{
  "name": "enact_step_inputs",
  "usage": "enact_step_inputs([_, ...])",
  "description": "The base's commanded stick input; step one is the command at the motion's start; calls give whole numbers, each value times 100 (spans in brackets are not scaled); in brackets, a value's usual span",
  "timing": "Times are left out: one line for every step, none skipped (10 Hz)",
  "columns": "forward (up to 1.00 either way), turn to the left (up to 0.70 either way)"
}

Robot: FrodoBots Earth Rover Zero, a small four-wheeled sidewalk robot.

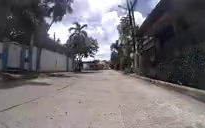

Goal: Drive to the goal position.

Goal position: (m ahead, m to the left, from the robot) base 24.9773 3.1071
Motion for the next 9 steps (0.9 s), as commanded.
enact_step_inputs([70,-5])
enact_step_inputs([70,-5])
enact_step_inputs([70,-5])
enact_step_inputs([70,-5])
enact_step_inputs([70,-5])
enact_step_inputs([70,-5])
enact_step_inputs([70,-5])
enact_step_inputs([70,-5])
enact_step_inputs([70,-5])
